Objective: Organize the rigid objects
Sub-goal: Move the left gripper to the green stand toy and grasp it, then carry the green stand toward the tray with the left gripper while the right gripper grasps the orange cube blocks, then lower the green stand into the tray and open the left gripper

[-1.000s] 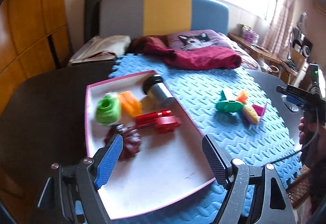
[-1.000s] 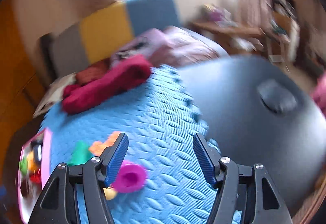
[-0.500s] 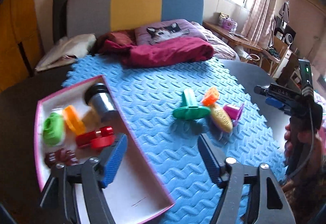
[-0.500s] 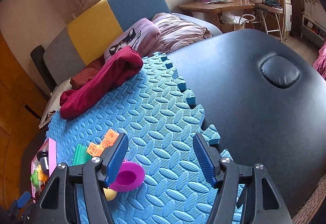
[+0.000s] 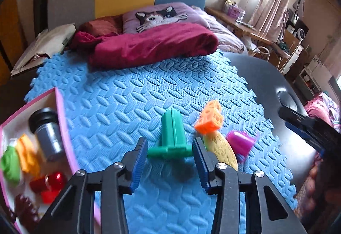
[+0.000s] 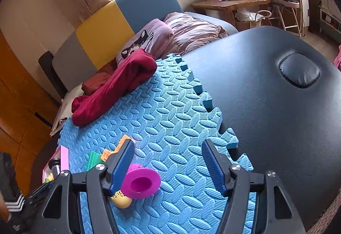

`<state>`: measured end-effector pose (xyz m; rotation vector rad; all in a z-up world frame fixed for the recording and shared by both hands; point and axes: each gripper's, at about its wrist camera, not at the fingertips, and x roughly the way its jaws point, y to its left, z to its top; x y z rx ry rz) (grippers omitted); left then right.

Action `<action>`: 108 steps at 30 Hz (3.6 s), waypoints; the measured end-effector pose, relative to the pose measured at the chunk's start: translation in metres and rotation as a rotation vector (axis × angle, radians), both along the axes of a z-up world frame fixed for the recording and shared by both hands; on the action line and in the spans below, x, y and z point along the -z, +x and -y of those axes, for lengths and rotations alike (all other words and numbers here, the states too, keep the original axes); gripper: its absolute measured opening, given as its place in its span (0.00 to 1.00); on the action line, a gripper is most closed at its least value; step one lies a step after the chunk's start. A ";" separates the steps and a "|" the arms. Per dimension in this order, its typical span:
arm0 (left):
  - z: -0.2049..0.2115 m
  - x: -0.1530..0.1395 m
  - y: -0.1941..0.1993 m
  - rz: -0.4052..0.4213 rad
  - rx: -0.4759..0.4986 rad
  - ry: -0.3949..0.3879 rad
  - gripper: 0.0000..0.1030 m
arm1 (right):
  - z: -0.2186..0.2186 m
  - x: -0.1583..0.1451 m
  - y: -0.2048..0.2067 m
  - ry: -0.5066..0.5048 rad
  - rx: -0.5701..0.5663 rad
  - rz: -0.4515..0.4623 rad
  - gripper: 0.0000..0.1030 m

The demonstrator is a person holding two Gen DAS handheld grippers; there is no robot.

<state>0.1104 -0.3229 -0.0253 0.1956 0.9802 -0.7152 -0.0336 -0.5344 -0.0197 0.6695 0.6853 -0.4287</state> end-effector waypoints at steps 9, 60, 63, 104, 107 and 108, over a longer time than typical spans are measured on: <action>0.034 0.042 0.032 -0.099 0.005 0.049 0.29 | -0.003 0.001 0.005 0.007 -0.030 0.004 0.65; -0.124 -0.030 -0.065 -0.037 0.041 -0.231 0.29 | -0.085 0.041 0.142 -0.296 -0.598 -0.379 0.62; -0.128 -0.030 -0.065 -0.034 0.032 -0.236 0.29 | -0.094 0.032 0.130 -0.312 -0.591 -0.319 0.62; -0.179 0.020 -0.023 -0.182 -0.163 -0.227 0.29 | -0.185 0.039 0.081 -0.349 -0.759 -0.166 0.62; -0.169 0.033 -0.005 -0.150 -0.203 -0.167 0.29 | -0.184 0.037 0.081 -0.348 -0.756 -0.157 0.62; -0.167 0.038 0.001 -0.150 -0.212 -0.159 0.29 | -0.183 0.036 0.081 -0.349 -0.754 -0.154 0.62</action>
